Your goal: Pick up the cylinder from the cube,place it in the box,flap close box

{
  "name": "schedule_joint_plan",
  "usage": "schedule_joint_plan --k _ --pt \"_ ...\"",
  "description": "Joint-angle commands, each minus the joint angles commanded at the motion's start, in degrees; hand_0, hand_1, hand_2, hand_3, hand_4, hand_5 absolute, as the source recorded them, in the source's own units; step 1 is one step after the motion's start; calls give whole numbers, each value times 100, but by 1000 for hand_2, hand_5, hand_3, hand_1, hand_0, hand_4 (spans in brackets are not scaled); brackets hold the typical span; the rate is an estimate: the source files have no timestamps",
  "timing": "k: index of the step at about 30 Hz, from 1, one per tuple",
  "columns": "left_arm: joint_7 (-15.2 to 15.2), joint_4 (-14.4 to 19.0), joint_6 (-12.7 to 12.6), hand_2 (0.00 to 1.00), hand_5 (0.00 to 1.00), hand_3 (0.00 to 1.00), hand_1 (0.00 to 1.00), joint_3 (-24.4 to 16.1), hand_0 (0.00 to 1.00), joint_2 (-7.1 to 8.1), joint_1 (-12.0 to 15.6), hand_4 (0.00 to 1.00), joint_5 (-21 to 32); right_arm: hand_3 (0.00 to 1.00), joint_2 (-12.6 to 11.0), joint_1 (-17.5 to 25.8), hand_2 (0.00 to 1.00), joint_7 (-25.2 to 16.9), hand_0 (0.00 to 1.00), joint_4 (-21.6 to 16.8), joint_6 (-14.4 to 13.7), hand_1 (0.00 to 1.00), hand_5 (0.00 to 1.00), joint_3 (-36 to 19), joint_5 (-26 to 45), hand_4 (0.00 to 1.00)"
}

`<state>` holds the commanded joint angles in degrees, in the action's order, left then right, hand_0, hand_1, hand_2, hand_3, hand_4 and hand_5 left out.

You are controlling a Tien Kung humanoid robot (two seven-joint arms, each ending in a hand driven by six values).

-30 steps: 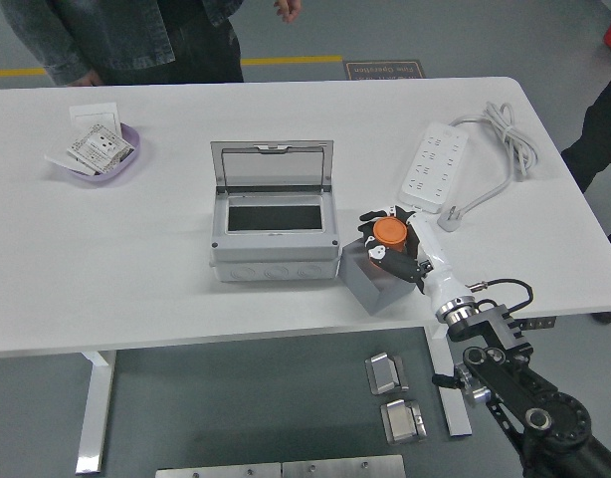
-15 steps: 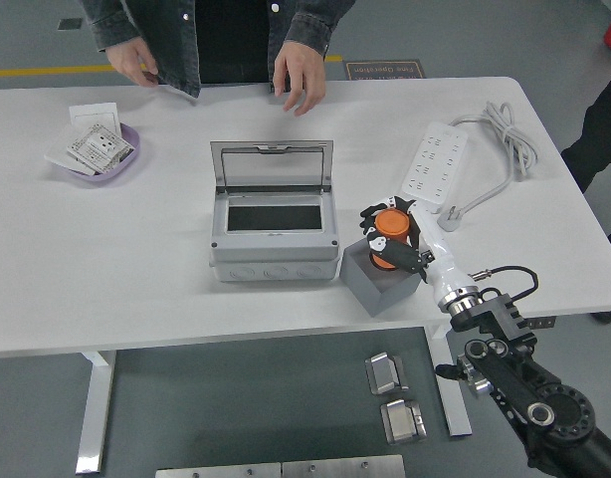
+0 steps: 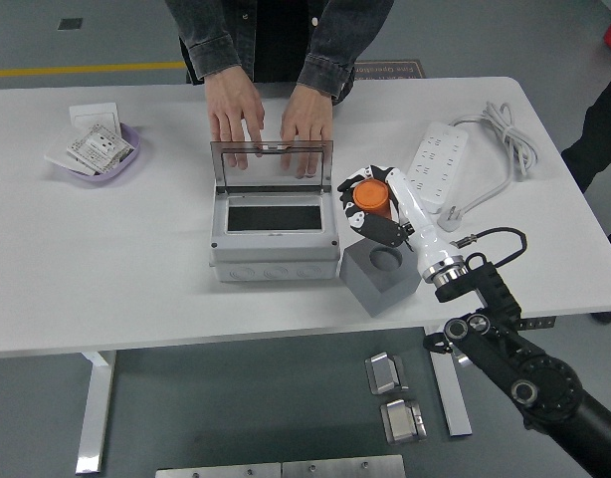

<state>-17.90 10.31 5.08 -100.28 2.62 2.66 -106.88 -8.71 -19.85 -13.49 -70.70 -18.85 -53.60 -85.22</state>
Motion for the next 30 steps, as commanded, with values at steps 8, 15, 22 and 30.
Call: schedule_joint_plan --k 8,15,22,30 --pt "-16 0 -14 673 460 787 706 -124 700 25 5 759 -137 417 134 -713 422 440 12 292 -103 204 2 517 -683 84" --pt "-32 0 -8 674 461 786 707 -183 700 47 6 761 -207 417 322 -1288 427 673 2 568 -60 175 2 971 -981 106" --pt "-56 0 0 674 462 785 706 -258 701 66 24 762 -292 420 537 -1814 432 937 2 969 52 175 2 1523 -1300 141" --pt "-79 0 6 674 465 784 706 -360 700 100 22 762 -436 422 871 -2283 434 1188 2 1736 176 176 2 2056 -1431 149"
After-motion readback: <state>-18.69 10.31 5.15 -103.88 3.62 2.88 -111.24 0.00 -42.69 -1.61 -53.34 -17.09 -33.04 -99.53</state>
